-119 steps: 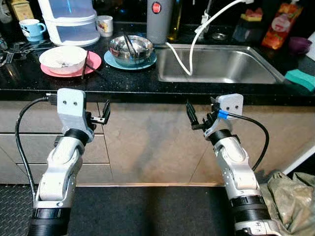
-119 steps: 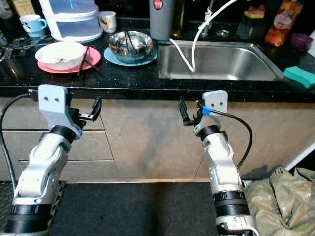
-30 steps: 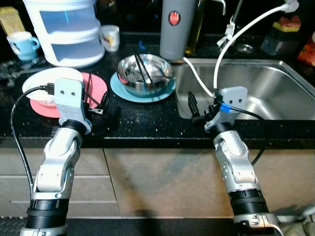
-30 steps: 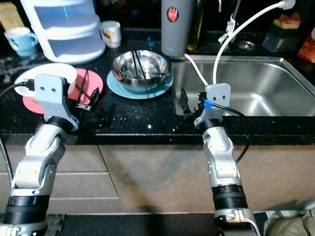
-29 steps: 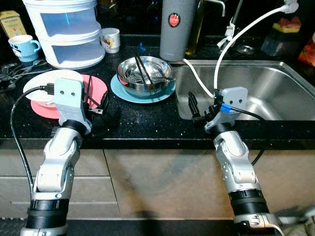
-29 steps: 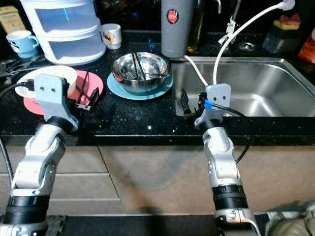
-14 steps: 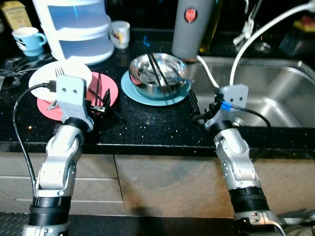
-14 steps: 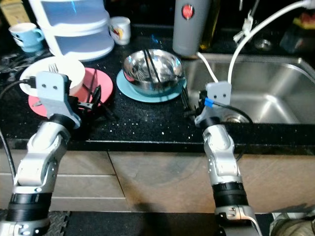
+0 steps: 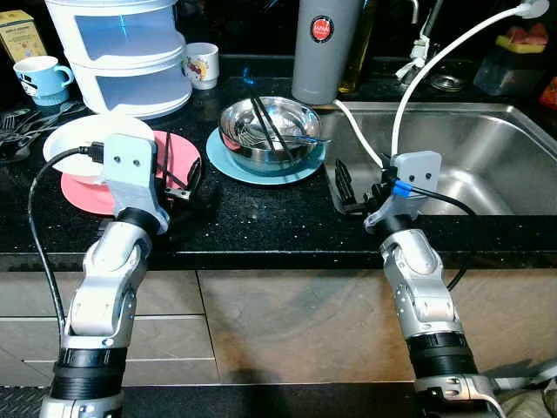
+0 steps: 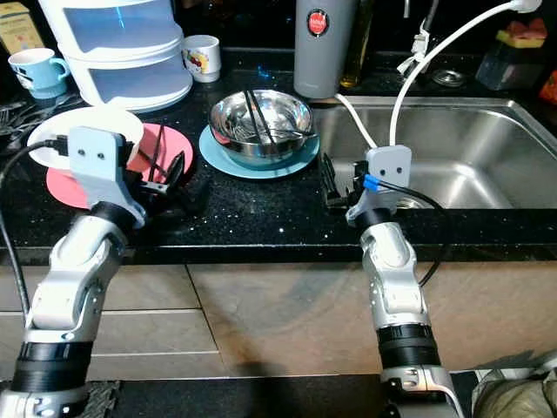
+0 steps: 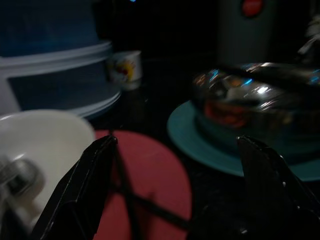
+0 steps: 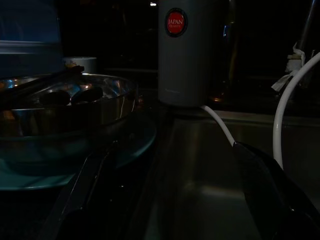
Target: Kitchen organization
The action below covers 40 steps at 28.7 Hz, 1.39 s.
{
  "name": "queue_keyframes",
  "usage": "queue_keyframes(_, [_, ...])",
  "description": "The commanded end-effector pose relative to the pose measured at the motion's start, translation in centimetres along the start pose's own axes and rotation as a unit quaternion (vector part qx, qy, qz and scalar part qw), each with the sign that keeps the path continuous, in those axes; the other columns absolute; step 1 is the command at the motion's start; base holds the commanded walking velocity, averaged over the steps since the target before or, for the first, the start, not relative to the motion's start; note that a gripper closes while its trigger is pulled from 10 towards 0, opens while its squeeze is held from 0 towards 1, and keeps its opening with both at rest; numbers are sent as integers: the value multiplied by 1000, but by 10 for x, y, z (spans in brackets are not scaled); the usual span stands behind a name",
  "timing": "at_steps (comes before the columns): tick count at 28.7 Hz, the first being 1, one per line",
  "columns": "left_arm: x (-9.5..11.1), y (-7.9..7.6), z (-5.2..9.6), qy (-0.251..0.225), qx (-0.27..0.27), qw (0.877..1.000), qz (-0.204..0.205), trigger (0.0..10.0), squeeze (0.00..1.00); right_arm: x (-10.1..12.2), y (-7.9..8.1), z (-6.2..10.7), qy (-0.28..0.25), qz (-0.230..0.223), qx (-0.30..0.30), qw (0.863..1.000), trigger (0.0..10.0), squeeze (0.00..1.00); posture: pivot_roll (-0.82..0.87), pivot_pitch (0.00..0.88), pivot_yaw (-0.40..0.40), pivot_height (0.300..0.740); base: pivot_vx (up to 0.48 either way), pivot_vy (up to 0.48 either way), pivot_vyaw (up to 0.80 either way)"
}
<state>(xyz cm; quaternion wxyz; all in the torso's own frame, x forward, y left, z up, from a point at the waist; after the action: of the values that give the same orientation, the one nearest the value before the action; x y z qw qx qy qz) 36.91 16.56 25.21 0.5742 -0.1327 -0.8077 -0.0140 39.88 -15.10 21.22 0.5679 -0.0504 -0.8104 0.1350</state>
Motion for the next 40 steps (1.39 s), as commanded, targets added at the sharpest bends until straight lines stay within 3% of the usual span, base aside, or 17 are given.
queue_keyframes(1, [3,-5,-2,-3,-14,1000,1,10000,0,-1,-4,1,0,-4,-7,1000,10000,0,25,76,-32,740,0,0,0])
queue_keyframes(11, [12,-7,-5,-13,-19,1000,7,10000,0,0,-4,1,-2,-5,-7,1000,10000,0,27,71,-30,740,0,0,0])
queue_keyframes(17, [14,7,-5,-22,22,999,12,10000,0,1,-3,0,-3,-5,-6,1000,10000,0,25,65,-28,740,0,0,0])
queue_keyframes(40, [13,9,-2,-22,31,999,24,10000,0,1,-2,1,-3,-2,-1,1000,10000,0,20,65,-34,740,0,-310,0])
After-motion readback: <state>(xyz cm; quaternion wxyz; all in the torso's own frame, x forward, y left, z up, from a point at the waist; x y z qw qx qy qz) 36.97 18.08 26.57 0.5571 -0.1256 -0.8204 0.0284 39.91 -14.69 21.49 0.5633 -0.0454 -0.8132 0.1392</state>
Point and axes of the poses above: a point about 5 cm out from each wrist's last joint towards the gripper, its own z axis pointing back from the gripper into the wrist, its own x axis along the axis of the wrist's last joint, y = z × x, the point moved 6 cm from there along -z, pointing out of the wrist towards the gripper, and after that the axes turned 15 degrees about z, right-handed, at the moved point
